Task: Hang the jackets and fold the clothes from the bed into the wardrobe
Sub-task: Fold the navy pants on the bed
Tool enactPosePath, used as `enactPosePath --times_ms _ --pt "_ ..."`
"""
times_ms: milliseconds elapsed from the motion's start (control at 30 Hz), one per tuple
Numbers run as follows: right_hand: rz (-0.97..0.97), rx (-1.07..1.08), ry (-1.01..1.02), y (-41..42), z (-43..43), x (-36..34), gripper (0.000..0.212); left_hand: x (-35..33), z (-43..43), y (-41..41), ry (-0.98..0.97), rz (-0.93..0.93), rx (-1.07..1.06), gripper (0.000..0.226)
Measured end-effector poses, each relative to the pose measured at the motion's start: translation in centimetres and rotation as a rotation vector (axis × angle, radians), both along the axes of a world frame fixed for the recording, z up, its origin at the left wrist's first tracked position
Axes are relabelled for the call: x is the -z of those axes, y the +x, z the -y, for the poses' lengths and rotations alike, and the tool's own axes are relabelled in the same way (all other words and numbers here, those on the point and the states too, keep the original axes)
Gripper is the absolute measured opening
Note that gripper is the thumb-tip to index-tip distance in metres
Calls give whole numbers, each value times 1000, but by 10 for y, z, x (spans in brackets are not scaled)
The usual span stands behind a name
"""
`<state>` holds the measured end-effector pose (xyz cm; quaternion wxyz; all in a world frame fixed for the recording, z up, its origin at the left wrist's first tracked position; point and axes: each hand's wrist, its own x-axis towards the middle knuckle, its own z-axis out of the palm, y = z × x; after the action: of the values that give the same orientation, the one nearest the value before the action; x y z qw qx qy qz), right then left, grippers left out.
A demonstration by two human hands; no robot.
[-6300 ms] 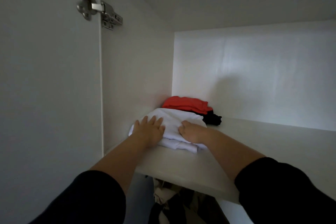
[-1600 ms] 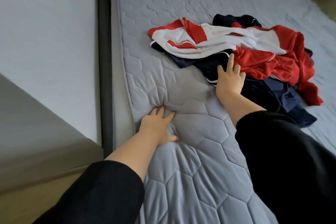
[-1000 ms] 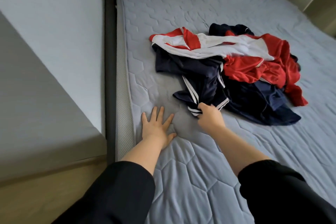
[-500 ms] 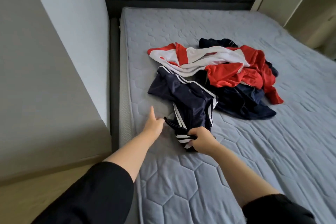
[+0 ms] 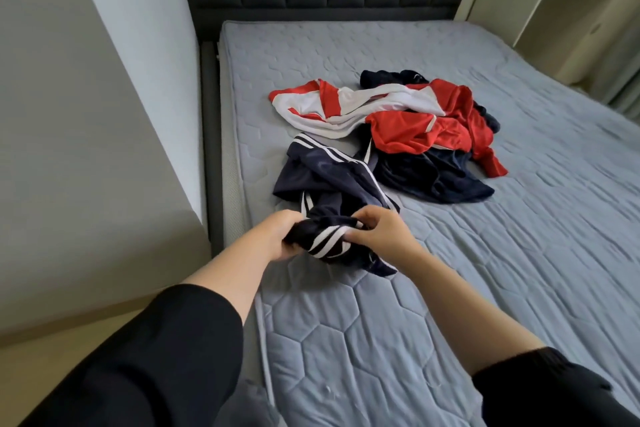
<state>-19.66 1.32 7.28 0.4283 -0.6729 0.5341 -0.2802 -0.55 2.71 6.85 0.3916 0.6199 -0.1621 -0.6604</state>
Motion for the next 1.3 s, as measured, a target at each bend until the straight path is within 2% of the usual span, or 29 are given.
enactPosePath --times_ms 67,133,167,233,300,333,367,433,500,567,600,667,733,800,833,900,967,1100,1233,1300 --pt "58 157 -16 0 1 10 21 2 -9 6 -3 -89 -58 48" --pt "-5 248 -21 -1 2 20 28 2 -13 11 -69 -144 -75 59" --pt "-56 257 -10 -2 2 25 36 3 -13 11 -101 -56 -42 51" --pt "-139 222 34 -4 0 33 53 5 -13 14 -151 414 104 21" --pt "-149 170 90 -4 -4 37 70 16 -13 20 -272 910 383 57" --pt "-158 149 117 -4 -5 38 77 17 -14 21 -356 1061 515 64" --pt "-209 128 127 -3 -5 40 83 18 -16 18 -454 1155 609 62" --pt "-444 67 96 -5 -6 44 93 23 -17 12 -582 1238 753 48" --pt "-679 -38 43 -9 -5 53 98 27 -19 3 -590 1270 884 42" --pt "-791 -115 9 -15 -6 62 91 28 -21 -4 -644 1326 946 43" --pt "-793 -105 -6 -19 -5 64 80 26 -26 -8 -761 1381 943 38" --pt "-689 15 -39 -27 -2 65 50 22 -33 -16 -1161 1525 904 19" --pt "-603 107 -83 -32 3 64 30 22 -42 -28 -1419 1612 1022 24" --pt "-626 126 -146 -34 6 67 24 29 -48 -46 -1335 1657 1311 31" --pt "-628 145 -173 -34 6 69 24 34 -50 -54 -1200 1682 1430 36" --pt "-599 182 -186 -33 5 68 24 48 -51 -67 -1028 1769 1453 37" --pt "-558 182 -133 -32 4 66 24 52 -49 -73 -966 1818 1407 28" --pt "-392 130 37 -32 4 55 32 50 -41 -68 -867 1656 1195 22" --pt "6 -31 395 -43 4 37 71 30 -30 -48 -703 1283 750 13" --pt "36 -167 460 -46 5 29 85 19 -25 -38 -636 1144 596 8"
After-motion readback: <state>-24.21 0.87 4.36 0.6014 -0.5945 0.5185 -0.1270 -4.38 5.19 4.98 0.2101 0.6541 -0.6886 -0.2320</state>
